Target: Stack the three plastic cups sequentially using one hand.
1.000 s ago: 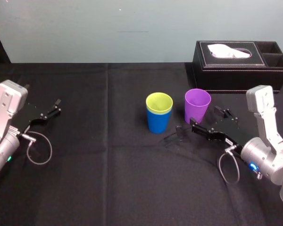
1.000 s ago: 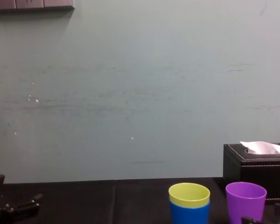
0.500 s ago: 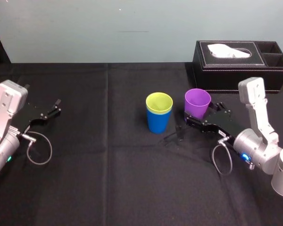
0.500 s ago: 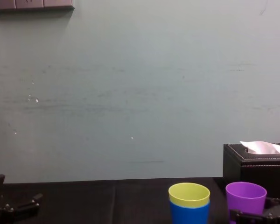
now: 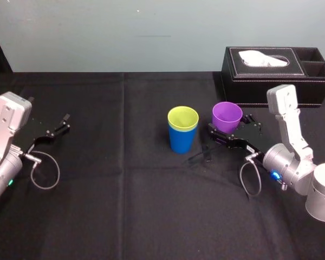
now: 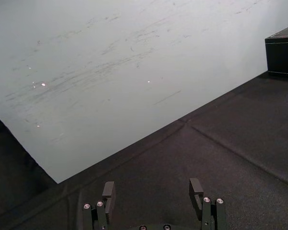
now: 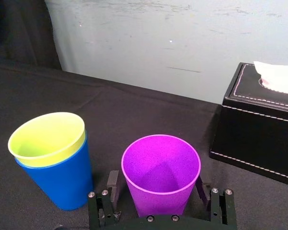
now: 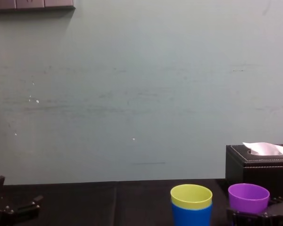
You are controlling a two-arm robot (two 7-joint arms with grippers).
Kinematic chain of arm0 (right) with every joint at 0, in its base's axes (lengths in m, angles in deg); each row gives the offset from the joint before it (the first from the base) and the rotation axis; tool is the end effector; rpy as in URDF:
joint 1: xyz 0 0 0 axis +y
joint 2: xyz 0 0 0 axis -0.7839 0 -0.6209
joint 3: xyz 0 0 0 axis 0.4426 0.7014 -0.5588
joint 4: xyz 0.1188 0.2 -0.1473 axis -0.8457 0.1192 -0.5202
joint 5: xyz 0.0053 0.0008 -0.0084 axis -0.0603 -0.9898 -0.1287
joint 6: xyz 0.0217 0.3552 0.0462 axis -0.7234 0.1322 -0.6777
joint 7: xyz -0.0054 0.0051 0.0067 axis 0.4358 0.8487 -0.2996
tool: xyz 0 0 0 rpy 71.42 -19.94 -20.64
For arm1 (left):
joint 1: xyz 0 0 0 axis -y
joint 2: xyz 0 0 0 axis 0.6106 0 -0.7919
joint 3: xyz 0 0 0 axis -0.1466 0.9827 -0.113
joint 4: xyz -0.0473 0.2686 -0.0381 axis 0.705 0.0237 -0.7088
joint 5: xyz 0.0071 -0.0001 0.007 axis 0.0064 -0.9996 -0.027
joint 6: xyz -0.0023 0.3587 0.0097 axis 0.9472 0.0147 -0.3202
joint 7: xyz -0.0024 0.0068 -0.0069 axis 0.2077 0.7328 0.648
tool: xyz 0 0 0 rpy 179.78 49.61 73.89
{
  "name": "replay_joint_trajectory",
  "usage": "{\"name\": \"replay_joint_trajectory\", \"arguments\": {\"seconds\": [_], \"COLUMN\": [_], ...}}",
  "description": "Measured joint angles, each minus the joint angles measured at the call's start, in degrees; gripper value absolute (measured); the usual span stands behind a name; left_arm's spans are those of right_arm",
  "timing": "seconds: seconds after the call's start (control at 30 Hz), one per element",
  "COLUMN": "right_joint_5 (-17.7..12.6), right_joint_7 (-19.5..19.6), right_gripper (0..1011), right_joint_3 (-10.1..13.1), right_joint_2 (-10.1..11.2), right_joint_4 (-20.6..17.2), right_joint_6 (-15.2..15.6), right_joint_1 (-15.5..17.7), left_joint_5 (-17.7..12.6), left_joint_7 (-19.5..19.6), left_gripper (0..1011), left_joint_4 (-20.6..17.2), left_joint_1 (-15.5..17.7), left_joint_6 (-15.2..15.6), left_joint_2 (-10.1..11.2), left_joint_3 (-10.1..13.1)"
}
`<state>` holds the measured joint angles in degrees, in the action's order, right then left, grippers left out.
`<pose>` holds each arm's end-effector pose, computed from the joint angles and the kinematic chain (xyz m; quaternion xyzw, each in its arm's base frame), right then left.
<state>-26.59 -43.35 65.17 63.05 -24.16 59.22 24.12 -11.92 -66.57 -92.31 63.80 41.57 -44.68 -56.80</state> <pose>0.4359 -0.0336 -0.3007 -0.0945 0.0289 -0.5137 0.8522 0.4031 0.0611 -0.2999 0.1415 -0.1324 0.5800 0.7913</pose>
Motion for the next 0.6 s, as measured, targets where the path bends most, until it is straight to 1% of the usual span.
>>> {"name": "replay_joint_trajectory", "arguments": {"seconds": [0.2, 0.3, 0.5, 0.53, 0.6], "right_joint_5": [-0.07, -0.13, -0.2, -0.22, -0.24], "right_joint_7": [-0.03, -0.03, -0.04, -0.04, -0.04], "right_gripper": [1003, 970, 841, 790, 762], "right_joint_3": [0.07, 0.11, 0.13, 0.14, 0.15], "right_joint_2": [0.06, 0.08, 0.1, 0.1, 0.11], "right_joint_4": [-0.03, -0.06, -0.12, -0.14, -0.14], "right_joint_6": [0.0, 0.0, 0.0, -0.01, -0.01], "right_joint_1": [0.05, 0.09, 0.14, 0.15, 0.16], "left_joint_5": [0.0, 0.0, 0.0, 0.0, 0.0], "left_joint_7": [0.0, 0.0, 0.0, 0.0, 0.0], "left_gripper": [1011, 1011, 1011, 1011, 1011], "left_joint_4": [0.0, 0.0, 0.0, 0.0, 0.0], "left_joint_1": [0.0, 0.0, 0.0, 0.0, 0.0], "left_joint_6": [0.0, 0.0, 0.0, 0.0, 0.0], "left_joint_2": [0.0, 0.0, 0.0, 0.0, 0.0], "left_joint_3": [0.0, 0.0, 0.0, 0.0, 0.0]}}
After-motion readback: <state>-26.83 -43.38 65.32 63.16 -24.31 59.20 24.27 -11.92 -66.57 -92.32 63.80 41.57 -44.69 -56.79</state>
